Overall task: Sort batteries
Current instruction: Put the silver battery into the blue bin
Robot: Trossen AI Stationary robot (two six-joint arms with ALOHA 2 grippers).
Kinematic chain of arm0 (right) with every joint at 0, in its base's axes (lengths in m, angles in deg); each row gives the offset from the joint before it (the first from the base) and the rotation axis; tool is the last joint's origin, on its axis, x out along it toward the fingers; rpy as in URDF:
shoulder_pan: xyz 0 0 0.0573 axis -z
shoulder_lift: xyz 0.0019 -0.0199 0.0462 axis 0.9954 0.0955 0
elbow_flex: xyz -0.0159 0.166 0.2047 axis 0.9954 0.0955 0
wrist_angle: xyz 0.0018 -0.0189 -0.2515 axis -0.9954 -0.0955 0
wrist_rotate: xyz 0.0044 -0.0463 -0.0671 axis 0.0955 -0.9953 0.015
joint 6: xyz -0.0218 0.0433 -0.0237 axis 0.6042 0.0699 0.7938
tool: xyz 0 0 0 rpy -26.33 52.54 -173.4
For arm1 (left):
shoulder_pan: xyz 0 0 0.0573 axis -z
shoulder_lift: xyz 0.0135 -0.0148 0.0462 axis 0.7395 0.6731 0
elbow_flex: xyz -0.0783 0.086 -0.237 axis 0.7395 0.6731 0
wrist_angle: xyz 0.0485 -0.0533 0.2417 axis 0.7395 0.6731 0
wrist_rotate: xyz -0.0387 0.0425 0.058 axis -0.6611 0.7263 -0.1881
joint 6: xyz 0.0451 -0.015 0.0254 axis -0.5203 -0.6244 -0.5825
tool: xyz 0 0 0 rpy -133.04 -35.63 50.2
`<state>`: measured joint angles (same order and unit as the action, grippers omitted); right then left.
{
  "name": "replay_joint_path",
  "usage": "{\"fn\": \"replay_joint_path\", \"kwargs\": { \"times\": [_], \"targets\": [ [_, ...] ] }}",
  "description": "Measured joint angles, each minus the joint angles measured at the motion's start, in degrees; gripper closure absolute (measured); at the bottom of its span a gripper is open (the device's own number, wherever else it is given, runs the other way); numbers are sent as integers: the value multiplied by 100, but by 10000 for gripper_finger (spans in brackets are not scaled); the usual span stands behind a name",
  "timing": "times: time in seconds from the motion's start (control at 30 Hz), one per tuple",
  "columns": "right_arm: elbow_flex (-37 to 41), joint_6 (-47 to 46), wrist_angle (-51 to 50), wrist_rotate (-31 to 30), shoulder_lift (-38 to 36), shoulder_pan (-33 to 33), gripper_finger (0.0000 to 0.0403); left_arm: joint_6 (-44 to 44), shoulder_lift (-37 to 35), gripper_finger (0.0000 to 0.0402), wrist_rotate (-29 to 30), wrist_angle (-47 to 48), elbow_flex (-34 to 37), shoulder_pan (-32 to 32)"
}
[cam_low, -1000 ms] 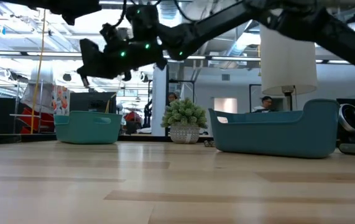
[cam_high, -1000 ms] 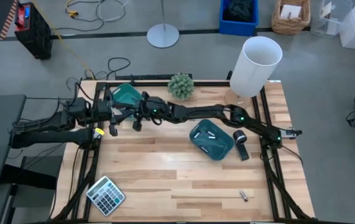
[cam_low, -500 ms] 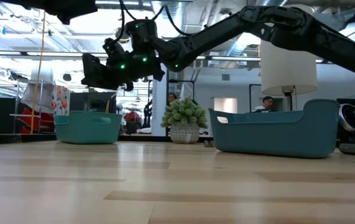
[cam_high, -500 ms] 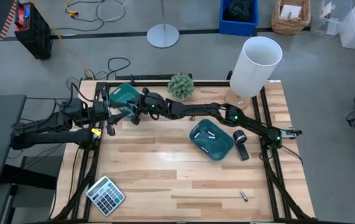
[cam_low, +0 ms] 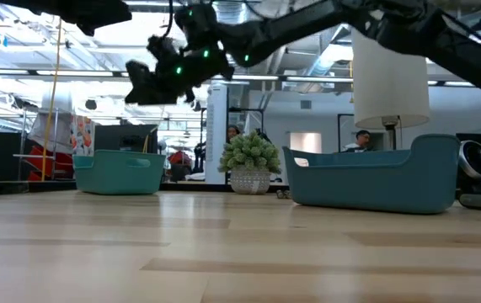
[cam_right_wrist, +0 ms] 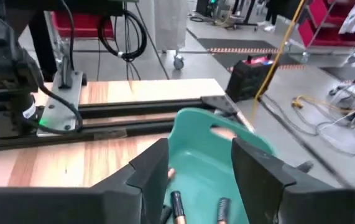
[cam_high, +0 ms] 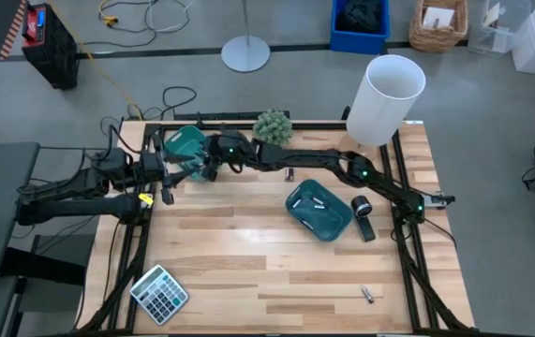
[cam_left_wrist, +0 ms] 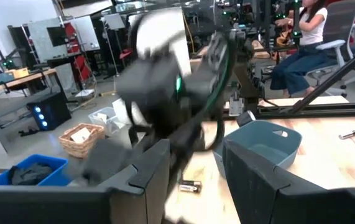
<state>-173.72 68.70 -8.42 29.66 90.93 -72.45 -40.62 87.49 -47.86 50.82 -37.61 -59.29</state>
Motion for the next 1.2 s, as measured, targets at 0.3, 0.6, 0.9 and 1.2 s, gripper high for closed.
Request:
{"fn": "replay_joint_path", "kwargs": {
  "times": [0.3, 0.6, 0.9, 1.2],
  "targets": [
    [-5, 296, -916, -239, -348, -135, 239, 35, -2, 258, -7, 150, 0, 0],
    [1744, -44, 52, -403, -1001, -300, 280, 180, 0, 258, -15, 318, 0, 0],
    [5128, -464, 1290, -1626, -3335, -671, 284, 220, 2, 258, -39, -339, 360, 0],
    [7341, -1035, 1169, -2779, -5616, -1687, 284, 292, 945, 258, -12, -1231, 549, -2]
  ]
}}
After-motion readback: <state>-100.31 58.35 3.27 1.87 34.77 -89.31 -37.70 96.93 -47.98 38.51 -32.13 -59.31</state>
